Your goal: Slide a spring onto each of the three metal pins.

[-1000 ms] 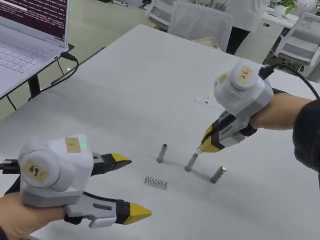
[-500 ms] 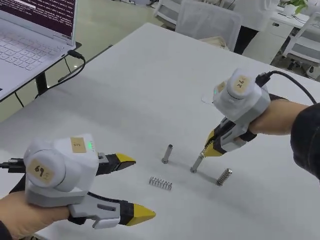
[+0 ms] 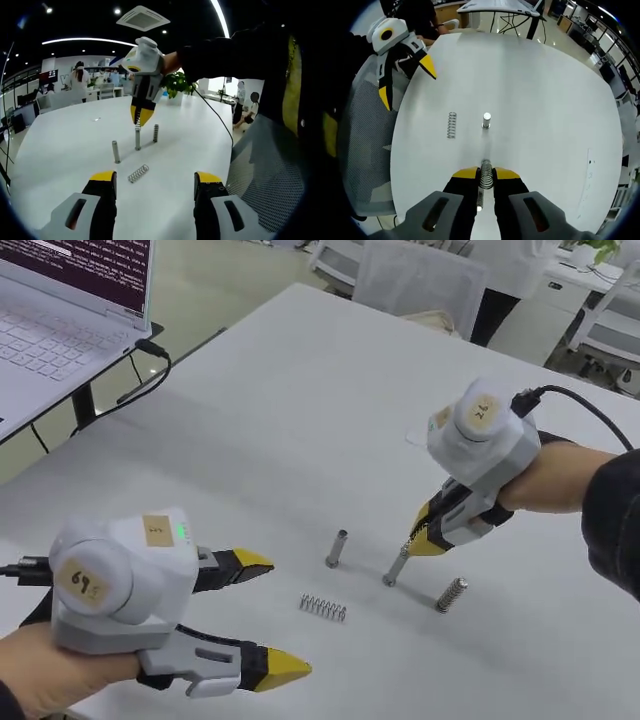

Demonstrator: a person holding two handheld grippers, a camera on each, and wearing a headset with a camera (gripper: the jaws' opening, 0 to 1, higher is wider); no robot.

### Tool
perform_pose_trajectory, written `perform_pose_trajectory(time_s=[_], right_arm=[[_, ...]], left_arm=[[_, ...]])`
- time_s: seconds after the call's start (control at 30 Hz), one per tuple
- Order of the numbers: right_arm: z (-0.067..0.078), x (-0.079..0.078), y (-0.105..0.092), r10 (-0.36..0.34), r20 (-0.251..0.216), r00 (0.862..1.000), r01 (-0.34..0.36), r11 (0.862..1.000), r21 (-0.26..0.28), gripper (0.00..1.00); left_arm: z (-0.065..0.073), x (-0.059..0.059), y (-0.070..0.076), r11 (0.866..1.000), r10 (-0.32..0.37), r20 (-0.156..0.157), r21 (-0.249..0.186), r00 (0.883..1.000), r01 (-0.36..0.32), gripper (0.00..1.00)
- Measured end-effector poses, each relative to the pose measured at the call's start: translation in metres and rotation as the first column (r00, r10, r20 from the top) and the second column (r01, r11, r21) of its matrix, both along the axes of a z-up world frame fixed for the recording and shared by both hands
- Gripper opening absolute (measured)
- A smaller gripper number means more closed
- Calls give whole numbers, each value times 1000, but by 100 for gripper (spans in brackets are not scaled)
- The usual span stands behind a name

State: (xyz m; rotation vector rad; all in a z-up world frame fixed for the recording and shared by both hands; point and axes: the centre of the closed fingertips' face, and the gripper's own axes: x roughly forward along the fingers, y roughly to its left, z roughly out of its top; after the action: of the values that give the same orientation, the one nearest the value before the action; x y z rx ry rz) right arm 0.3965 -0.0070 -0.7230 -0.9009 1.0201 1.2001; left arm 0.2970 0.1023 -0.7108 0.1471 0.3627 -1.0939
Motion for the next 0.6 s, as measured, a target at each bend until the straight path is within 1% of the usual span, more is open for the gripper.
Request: perform_pose_trajectory(time_s=[0.3, 0.6], right_arm=[[-5, 1, 1, 9, -10, 1000, -9, 1000, -9, 8], [-18, -2, 2, 11, -32, 999, -12, 1000, -23, 8]], left_arm=[[-2, 1, 3, 1000, 6, -4, 0, 1000, -6, 57], [-3, 2, 2, 1000, 3, -5, 1, 1000, -3, 56]])
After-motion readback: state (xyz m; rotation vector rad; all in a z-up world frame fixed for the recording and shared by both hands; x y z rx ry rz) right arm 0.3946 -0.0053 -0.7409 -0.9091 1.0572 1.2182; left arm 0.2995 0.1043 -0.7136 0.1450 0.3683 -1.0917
